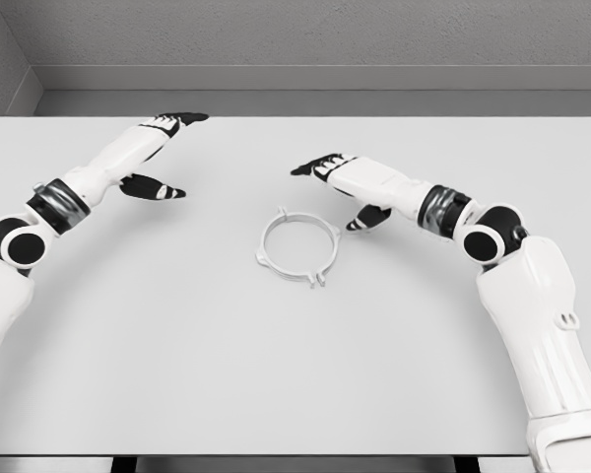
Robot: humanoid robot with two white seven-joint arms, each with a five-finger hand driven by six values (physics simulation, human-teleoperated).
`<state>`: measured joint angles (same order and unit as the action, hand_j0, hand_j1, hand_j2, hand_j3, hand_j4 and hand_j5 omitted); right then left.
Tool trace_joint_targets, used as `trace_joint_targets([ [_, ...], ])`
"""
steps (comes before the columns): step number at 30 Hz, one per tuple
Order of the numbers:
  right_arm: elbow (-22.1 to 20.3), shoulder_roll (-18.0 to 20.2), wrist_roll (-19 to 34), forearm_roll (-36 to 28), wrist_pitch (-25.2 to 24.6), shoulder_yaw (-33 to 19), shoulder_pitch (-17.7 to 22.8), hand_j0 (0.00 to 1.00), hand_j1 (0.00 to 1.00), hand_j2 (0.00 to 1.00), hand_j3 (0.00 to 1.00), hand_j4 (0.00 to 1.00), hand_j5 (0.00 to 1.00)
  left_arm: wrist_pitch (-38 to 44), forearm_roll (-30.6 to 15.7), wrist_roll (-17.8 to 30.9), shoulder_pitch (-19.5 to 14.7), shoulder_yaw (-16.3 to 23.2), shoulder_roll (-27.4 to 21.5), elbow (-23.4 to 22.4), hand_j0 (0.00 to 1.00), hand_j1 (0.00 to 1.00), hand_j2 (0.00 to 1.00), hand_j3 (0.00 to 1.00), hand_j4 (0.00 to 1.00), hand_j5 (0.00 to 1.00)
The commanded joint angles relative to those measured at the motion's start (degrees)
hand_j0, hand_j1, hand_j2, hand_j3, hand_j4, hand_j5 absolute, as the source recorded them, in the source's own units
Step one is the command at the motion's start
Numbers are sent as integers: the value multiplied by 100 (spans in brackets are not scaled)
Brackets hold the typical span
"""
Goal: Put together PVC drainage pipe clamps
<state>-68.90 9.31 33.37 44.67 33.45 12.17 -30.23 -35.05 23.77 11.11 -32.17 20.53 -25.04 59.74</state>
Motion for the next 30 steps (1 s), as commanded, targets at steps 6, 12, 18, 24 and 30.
trace_joint_targets([
  [6, 271, -17, -15, -28, -111, 31, -70, 100, 100, 100, 100, 100, 100, 5, -48, -4, 0, -14, -27, 3, 100, 100, 100, 100, 100, 100],
  [12, 227, -43, -15, -19, -102, 49, -79, 100, 100, 100, 100, 100, 100, 5, -48, -4, 0, -14, -27, 3, 100, 100, 100, 100, 100, 100],
  [18, 210, -52, -15, -19, -102, 67, -79, 100, 100, 100, 100, 100, 100, 5, -56, -4, 17, -23, -220, 3, 100, 100, 100, 100, 100, 100],
  [24, 210, -96, -6, -19, -102, 146, -79, 100, 100, 100, 100, 100, 100, 5, -56, -4, 53, -172, -290, -6, 100, 100, 100, 100, 100, 100],
  [30, 192, -105, -6, -19, -111, 155, -70, 100, 100, 100, 100, 100, 100, 5, -56, -4, 61, -208, -317, -6, 100, 100, 100, 100, 100, 100],
])
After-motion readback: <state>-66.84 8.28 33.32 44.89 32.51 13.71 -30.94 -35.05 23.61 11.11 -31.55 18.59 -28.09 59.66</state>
